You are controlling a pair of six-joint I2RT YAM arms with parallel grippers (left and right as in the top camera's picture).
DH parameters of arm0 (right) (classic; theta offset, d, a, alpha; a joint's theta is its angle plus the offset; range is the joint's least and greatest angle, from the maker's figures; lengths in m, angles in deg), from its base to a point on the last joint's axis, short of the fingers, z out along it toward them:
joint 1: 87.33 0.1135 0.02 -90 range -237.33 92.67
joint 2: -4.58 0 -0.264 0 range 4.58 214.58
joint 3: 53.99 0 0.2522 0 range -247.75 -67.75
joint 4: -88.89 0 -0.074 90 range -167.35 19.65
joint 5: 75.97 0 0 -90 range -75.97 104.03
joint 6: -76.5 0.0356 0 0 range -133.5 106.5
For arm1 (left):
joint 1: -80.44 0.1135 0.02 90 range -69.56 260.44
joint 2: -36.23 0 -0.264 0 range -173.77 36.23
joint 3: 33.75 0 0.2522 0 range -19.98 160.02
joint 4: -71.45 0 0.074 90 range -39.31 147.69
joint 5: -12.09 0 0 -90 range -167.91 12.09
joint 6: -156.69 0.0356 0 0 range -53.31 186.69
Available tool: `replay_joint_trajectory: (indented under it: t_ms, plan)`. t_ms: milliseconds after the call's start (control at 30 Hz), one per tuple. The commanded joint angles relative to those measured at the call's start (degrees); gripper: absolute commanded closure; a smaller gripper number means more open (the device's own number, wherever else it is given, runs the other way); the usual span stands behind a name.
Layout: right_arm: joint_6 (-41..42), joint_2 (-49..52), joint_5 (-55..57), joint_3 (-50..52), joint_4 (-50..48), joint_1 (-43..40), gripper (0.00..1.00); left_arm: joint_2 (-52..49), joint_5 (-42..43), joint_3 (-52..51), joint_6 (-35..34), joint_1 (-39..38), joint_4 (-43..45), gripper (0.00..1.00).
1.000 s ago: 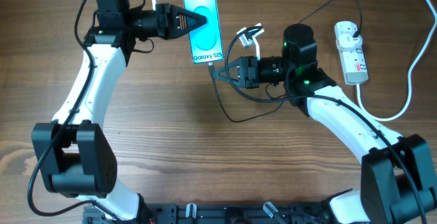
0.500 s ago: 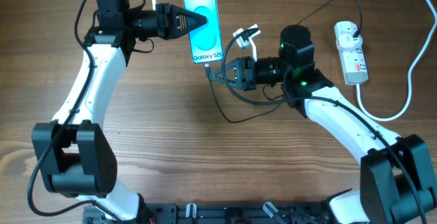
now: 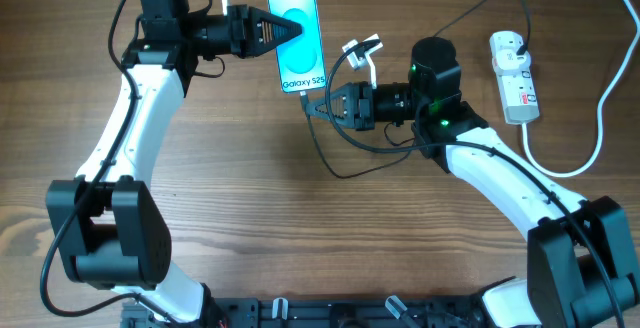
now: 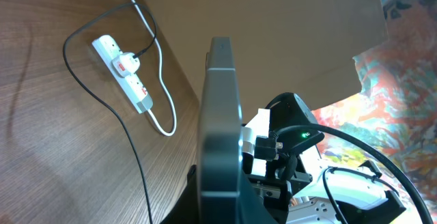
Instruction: Plug charger to phone and switch on socket
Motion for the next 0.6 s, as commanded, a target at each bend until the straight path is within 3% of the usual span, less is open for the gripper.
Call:
replay_joint_trajectory:
  t_ms: [0,567]
  plan:
    - [0.4,0.7,1.1,0.2,-1.1,-0.3,0.95,1.1,1.6,0.9,0.2,0.1,-0.3,0.96]
    - [0.7,0.7,1.2,0.2,-1.1,-1.7,0.96,1.1,1.6,0.9,0.2,0.1,-0.3,0.96]
